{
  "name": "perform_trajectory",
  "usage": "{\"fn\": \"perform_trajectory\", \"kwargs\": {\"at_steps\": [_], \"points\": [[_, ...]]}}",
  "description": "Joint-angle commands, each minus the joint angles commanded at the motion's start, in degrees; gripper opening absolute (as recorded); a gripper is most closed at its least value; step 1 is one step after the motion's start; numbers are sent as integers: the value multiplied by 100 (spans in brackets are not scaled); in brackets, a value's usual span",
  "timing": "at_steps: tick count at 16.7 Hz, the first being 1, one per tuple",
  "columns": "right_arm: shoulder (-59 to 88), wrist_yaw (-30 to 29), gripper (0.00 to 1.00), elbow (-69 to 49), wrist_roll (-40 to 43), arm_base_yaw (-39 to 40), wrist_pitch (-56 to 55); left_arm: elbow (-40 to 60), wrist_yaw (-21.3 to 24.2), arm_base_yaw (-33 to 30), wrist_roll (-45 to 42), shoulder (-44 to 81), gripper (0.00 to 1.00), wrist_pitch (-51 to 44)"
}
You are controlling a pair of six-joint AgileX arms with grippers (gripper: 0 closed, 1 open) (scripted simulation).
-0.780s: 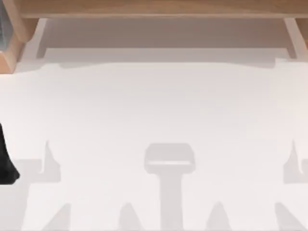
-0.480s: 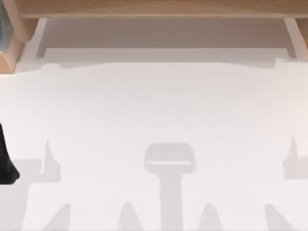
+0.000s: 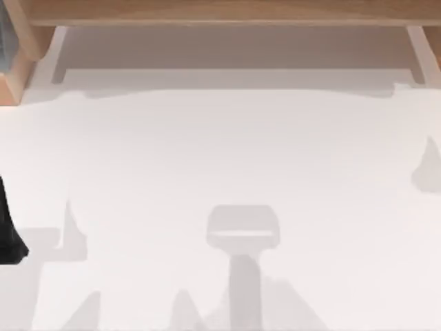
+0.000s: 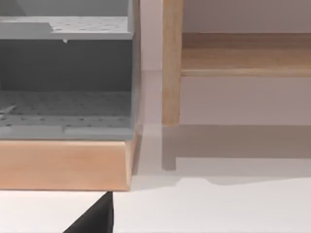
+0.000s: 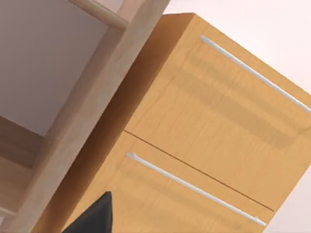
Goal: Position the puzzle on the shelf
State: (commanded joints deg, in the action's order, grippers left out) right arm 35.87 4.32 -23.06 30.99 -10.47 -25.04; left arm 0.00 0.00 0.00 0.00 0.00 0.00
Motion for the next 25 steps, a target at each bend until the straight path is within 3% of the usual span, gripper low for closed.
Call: {"fn": "perform_trajectory", "kwargs": {"at_steps": [8,13,18,25], "points": [[5102,794,100,-2290,3397,-1059,-2510,0,0,0,0,0,100,0],[7870,1425,100,-3338,4999,-1439,-3688,0,0,0,0,0,100,0],[9400,1917,100,-3917,5740,-1573,-4328,0,0,0,0,0,100,0],[9589,1981,100,-3966,5818,-1554,-4401,0,0,0,0,0,100,0]]}}
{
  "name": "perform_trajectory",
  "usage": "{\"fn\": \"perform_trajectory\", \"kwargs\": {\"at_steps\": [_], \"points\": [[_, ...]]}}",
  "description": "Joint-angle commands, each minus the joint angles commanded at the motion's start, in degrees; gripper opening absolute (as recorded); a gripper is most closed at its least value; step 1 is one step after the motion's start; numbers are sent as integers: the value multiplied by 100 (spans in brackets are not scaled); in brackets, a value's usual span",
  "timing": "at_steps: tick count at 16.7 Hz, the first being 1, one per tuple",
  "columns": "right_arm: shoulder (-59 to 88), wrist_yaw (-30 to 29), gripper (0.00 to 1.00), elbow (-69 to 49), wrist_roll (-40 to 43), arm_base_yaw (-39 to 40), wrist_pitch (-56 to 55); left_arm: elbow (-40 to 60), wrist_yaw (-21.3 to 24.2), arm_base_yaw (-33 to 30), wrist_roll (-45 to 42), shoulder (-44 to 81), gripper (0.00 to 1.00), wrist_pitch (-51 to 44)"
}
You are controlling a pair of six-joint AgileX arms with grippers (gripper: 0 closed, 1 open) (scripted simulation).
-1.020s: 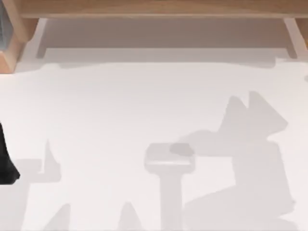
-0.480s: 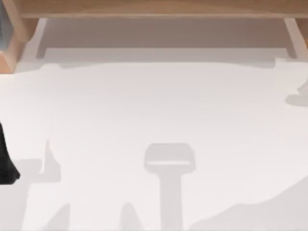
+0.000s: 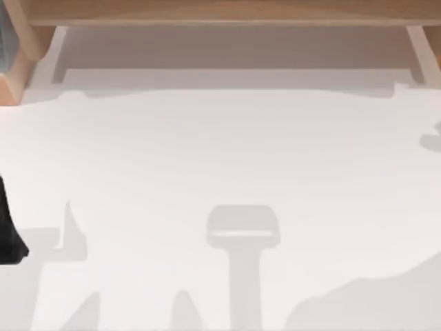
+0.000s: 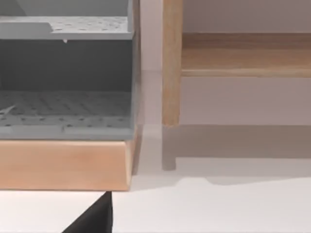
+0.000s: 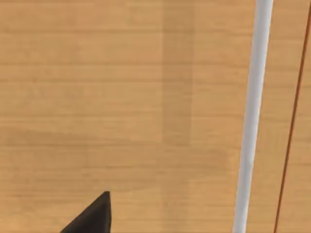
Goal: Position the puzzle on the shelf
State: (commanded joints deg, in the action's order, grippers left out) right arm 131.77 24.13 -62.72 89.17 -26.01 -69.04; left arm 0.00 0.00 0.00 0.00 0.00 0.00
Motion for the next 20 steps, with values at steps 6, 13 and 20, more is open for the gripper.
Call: {"fn": "perform_trajectory", "kwargs": {"at_steps": [6,13,20], "points": [[231,-102,100,-524,12,78,262,0,0,0,0,0,100,0],[308,-130,92,-685,12,106,348,0,0,0,0,0,100,0],[308,-130,40,-685,12,106,348,0,0,0,0,0,100,0]]}}
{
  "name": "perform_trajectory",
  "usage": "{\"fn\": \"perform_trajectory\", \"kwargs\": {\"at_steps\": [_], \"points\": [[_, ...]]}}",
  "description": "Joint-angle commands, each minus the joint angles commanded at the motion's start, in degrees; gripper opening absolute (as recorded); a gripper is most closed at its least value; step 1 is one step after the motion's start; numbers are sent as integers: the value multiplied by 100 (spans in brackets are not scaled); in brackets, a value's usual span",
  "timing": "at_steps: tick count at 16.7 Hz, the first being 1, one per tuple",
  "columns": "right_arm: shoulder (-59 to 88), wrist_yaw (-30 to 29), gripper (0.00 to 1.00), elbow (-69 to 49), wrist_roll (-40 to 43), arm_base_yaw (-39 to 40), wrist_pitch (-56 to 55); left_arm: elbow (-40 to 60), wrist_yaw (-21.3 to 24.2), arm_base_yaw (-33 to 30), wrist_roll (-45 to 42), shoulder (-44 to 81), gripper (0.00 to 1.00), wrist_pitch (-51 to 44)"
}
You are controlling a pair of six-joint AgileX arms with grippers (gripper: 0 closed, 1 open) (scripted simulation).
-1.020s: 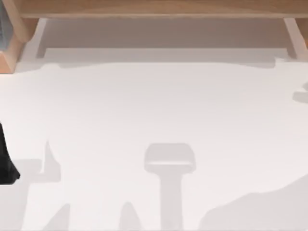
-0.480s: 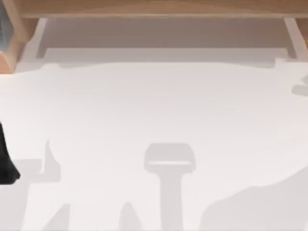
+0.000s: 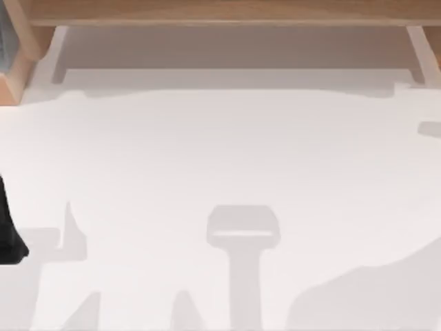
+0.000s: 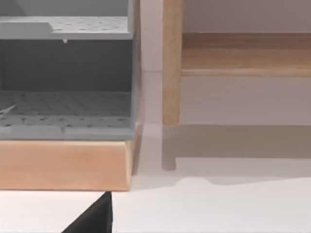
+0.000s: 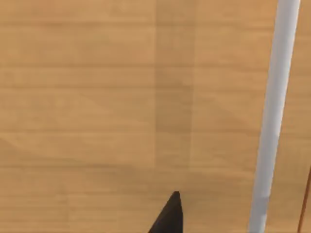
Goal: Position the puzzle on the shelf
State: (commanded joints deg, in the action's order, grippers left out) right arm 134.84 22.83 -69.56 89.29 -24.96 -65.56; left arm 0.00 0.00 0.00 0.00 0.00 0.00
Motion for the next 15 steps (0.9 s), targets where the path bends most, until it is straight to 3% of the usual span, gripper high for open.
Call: {"fn": "perform_trajectory", "kwargs": {"at_steps": [5,15], "points": [[0,0,2,0,0,0,0,0,0,0,0,0,100,0],[-7,5,0,22,-13,-28,-4,0,0,0,0,0,100,0]]}}
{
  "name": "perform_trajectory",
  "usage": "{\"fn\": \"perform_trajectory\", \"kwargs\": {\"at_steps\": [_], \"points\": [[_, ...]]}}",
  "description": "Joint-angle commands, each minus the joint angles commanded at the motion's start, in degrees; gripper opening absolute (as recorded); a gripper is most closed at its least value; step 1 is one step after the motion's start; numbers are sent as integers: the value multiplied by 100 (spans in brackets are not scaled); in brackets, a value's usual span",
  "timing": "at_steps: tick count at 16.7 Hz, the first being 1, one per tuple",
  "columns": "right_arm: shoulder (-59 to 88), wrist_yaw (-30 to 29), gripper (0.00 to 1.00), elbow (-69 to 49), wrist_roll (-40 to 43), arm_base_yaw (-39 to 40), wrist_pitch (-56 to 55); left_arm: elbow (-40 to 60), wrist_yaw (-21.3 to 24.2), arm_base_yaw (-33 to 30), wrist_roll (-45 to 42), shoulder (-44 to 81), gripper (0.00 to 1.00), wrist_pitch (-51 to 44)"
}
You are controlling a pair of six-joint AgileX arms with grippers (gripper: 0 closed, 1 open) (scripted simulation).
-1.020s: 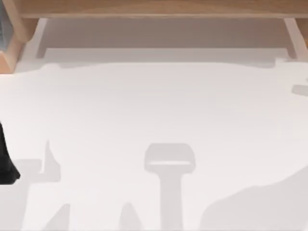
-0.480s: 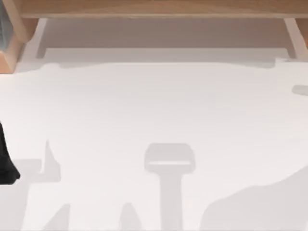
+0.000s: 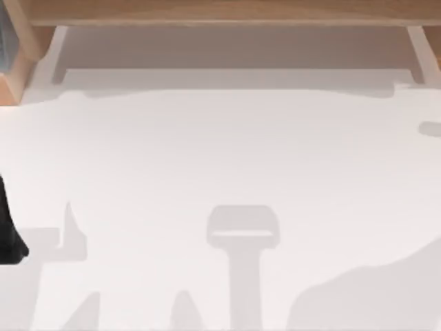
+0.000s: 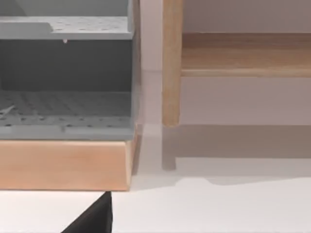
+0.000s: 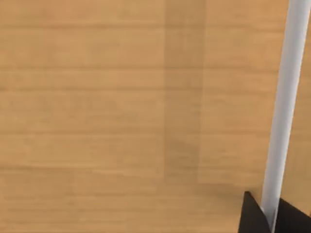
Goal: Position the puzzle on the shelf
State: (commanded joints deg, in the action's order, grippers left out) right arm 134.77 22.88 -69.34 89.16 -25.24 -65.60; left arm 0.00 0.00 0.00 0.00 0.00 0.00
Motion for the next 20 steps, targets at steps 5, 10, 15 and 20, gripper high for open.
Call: {"fn": "perform_trajectory", "kwargs": {"at_steps": [5,10,15,20], "points": [[-347,187,0,821,-5,-184,-433,0,0,0,0,0,100,0],[-693,379,0,1574,-8,-370,-874,0,0,0,0,0,100,0],[-717,409,0,1628,-12,-382,-936,0,0,0,0,0,100,0],[-1023,681,0,2487,-13,-650,-1384,0,0,0,0,0,100,0]]}}
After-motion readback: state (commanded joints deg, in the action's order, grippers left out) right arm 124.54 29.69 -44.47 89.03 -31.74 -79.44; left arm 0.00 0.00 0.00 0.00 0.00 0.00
